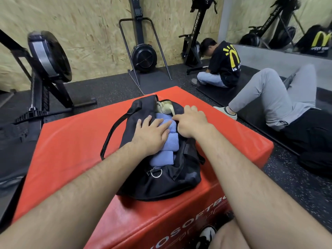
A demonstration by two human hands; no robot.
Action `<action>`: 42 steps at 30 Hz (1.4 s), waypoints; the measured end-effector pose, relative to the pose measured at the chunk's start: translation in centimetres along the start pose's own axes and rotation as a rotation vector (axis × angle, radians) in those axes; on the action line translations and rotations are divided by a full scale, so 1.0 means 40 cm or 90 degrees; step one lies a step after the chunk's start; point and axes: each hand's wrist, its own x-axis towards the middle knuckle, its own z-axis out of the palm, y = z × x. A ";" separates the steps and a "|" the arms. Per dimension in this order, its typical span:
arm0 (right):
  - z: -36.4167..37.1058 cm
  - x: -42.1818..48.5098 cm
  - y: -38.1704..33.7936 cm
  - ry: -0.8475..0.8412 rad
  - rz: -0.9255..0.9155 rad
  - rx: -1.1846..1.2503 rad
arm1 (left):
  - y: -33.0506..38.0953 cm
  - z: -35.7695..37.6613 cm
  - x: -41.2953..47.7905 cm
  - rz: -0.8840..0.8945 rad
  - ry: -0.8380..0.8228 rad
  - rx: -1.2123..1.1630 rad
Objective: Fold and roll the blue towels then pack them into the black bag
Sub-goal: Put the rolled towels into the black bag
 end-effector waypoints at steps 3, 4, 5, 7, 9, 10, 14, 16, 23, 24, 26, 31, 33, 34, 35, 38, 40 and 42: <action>0.030 0.014 -0.013 -0.068 0.042 -0.093 | -0.004 -0.001 0.000 -0.007 -0.011 -0.018; 0.035 0.013 -0.013 -0.078 0.055 -0.104 | -0.004 -0.002 -0.001 -0.006 -0.009 -0.020; 0.035 0.011 -0.011 -0.078 0.060 -0.102 | -0.003 -0.004 -0.001 -0.005 -0.008 -0.022; 0.026 0.004 0.003 -0.048 0.041 -0.071 | -0.004 -0.003 0.002 -0.003 -0.009 -0.024; 0.010 -0.001 0.033 -0.006 -0.011 0.021 | -0.010 -0.001 0.007 -0.005 -0.013 -0.032; 0.001 -0.007 0.054 0.004 -0.036 0.088 | -0.012 -0.001 0.008 -0.008 -0.014 -0.039; -0.040 -0.039 0.101 0.050 -0.124 0.485 | -0.016 -0.003 0.019 -0.014 -0.035 -0.054; -0.047 -0.042 0.088 0.087 -0.115 0.671 | -0.012 -0.008 0.023 -0.017 -0.047 -0.064; 0.005 -0.020 -0.016 0.100 -0.087 0.713 | -0.050 -0.039 0.021 0.033 -0.021 -0.309; 0.022 -0.028 -0.032 0.080 -0.098 0.651 | -0.062 -0.054 0.010 0.015 0.029 -0.451; 0.050 -0.038 -0.053 0.044 -0.122 0.497 | -0.094 -0.077 -0.018 -0.060 0.118 -0.620; 0.078 -0.069 -0.102 0.042 -0.092 0.306 | -0.135 -0.045 -0.057 -0.068 0.039 -0.276; 0.102 -0.063 -0.127 0.061 -0.074 0.268 | -0.117 -0.008 -0.054 -0.082 -0.006 -0.193; 0.126 -0.050 -0.136 0.069 -0.065 0.253 | -0.109 0.010 -0.051 -0.084 0.005 -0.153; 0.150 -0.038 -0.143 0.076 -0.061 0.239 | -0.104 0.025 -0.048 -0.082 0.023 -0.120; 0.227 0.016 -0.149 0.051 -0.071 0.193 | -0.106 0.070 -0.035 -0.080 0.043 -0.078; 0.263 0.048 -0.141 0.016 -0.056 0.194 | -0.108 0.089 -0.025 -0.081 0.032 -0.066; 0.248 0.038 -0.141 0.024 -0.054 0.189 | -0.107 0.092 -0.016 -0.080 0.011 -0.052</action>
